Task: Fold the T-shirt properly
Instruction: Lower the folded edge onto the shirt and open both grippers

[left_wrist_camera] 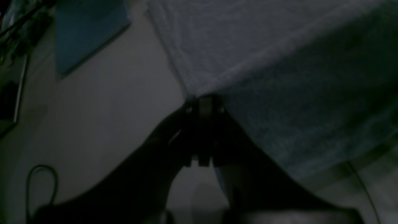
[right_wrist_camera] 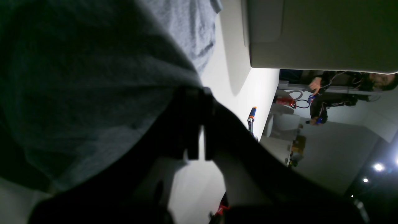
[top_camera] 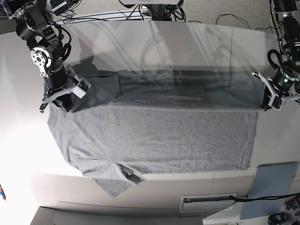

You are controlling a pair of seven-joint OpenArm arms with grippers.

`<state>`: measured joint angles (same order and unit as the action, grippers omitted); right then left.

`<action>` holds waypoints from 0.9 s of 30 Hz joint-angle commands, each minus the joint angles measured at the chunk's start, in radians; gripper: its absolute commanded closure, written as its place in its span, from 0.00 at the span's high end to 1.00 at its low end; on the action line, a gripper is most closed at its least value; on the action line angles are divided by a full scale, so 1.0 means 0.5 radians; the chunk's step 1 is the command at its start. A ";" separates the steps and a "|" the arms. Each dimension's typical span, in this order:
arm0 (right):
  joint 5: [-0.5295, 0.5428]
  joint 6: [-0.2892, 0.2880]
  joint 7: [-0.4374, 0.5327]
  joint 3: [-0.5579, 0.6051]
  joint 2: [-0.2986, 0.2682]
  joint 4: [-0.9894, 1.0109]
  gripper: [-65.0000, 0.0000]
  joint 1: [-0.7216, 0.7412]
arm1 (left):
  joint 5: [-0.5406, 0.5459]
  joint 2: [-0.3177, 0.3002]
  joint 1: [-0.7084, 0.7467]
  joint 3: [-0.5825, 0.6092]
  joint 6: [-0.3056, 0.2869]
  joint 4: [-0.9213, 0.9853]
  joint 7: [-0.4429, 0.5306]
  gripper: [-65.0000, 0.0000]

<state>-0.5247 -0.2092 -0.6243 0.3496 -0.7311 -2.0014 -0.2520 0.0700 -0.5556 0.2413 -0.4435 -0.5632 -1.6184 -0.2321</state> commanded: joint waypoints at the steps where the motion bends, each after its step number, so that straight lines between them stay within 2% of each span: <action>1: -0.027 0.038 -0.003 -0.014 -0.034 -0.024 0.00 0.023 | 0.043 -0.042 -0.042 -0.017 0.024 0.001 0.046 0.00; 6: -0.028 0.038 -0.003 -0.014 -0.034 -0.024 0.00 0.023 | 0.086 -0.041 -0.140 -0.016 -0.104 0.105 0.045 0.00; 16: -0.027 0.041 -0.012 -0.014 -0.024 -0.024 0.00 0.034 | 0.088 -0.042 -0.168 -0.016 -0.103 0.105 0.044 0.00; 21: -0.027 0.040 0.002 -0.014 -0.017 -0.024 0.00 0.034 | 0.189 -0.042 -0.167 -0.016 -0.103 0.105 0.043 0.00; 22: -0.026 0.040 0.009 -0.014 -0.017 -0.024 0.00 0.034 | 0.190 -0.042 -0.168 -0.016 -0.102 0.105 0.044 0.03; 23: -0.026 0.041 0.018 -0.014 -0.017 -0.024 0.04 0.034 | 0.190 -0.042 -0.168 -0.016 -0.102 0.105 0.043 0.08; 26: 0.023 0.059 0.046 -0.014 -0.017 -0.024 0.33 0.034 | 0.190 -0.042 -0.167 -0.016 -0.101 0.105 0.044 0.24; 27: 0.051 0.091 0.047 -0.014 -0.017 -0.024 0.40 0.034 | 0.190 -0.042 -0.167 -0.016 -0.101 0.105 0.044 0.29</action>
<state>-0.4820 -0.1825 -0.6159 0.3496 -0.7254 -2.0010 -0.2466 0.1474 -0.5545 0.1692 -0.4435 -0.6224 -1.5509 -0.2329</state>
